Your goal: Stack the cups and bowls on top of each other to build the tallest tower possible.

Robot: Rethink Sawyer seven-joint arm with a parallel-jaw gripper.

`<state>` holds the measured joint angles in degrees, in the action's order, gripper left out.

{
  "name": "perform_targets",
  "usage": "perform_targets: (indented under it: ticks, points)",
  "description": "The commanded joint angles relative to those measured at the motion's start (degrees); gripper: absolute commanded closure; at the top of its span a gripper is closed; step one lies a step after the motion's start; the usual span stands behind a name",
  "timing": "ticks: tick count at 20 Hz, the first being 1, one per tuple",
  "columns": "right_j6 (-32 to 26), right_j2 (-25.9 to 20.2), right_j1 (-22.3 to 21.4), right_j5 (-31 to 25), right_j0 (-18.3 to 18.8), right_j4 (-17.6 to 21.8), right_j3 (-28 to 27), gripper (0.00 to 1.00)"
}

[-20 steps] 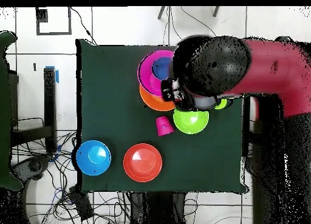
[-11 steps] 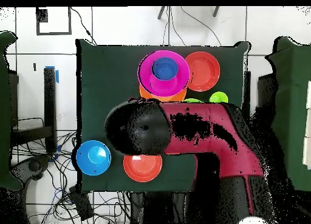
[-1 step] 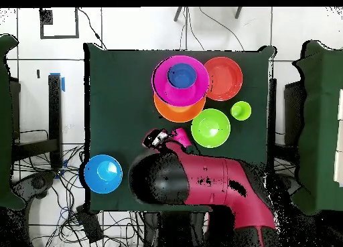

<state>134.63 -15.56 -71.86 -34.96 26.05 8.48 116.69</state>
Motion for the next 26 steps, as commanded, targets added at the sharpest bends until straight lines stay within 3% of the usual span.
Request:
perform_targets:
  ticks: [1,5,14,18,21,26]
  points:
    - [12.5,5.2,6.8,9.3,-4.3,0.0,10.7,0.0]
    - [13.3,8.1,8.2,10.7,-6.2,-0.5,10.0,0.0]
    - [12.8,10.7,16.8,23.9,-8.0,-1.8,11.6,0.0]
    - [12.1,12.2,19.7,26.6,-9.2,-1.8,11.5,0.0]
    - [10.9,10.5,22.2,28.3,-7.7,-3.0,12.6,0.0]
    - [6.7,3.8,29.7,32.0,-1.9,-1.9,12.6,0.0]
